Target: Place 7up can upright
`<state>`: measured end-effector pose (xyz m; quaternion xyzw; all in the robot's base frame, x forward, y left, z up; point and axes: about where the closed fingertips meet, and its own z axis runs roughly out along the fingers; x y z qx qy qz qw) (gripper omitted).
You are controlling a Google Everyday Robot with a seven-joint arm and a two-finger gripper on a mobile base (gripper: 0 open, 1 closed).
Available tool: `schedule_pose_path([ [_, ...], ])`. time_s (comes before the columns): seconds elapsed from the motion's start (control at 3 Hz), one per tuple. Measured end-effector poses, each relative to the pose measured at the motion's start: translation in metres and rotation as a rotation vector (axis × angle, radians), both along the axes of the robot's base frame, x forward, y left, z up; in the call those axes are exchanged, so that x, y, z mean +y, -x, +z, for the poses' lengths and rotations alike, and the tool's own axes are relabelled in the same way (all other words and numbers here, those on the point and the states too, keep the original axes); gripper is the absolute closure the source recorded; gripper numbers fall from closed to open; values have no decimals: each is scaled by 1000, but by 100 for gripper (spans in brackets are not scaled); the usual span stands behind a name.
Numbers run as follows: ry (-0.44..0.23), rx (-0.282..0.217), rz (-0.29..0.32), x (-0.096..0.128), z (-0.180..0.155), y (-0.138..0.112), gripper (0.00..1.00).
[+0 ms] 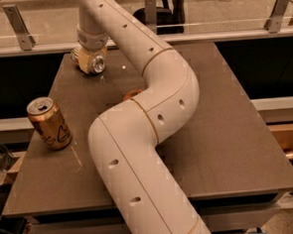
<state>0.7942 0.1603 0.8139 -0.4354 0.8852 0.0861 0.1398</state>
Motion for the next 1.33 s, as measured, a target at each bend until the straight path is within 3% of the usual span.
schedule_pose_path([
  [0.67,0,-4,-7,0,0,-1,100],
  [1.33,46,-84,-102,-18,35,-10,100],
])
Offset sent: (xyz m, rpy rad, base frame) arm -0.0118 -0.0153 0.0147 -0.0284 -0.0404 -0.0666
